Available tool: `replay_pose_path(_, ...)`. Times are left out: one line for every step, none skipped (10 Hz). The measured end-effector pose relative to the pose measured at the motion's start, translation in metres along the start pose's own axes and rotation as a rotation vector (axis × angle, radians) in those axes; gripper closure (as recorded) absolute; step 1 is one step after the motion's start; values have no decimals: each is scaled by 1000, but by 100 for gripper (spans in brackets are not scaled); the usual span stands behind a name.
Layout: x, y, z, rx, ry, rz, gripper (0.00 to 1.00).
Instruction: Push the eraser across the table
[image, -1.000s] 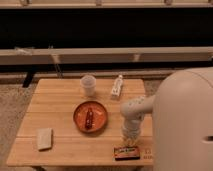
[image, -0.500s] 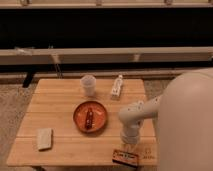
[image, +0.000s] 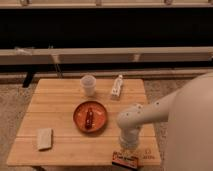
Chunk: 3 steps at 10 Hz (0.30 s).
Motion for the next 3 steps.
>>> replay_pose_path(2,2,0,-4,5,-2,96)
replay_pose_path(2,3,-1,-3,11,3,94)
replay_pose_path(1,6,-3,-1,8,-2,96)
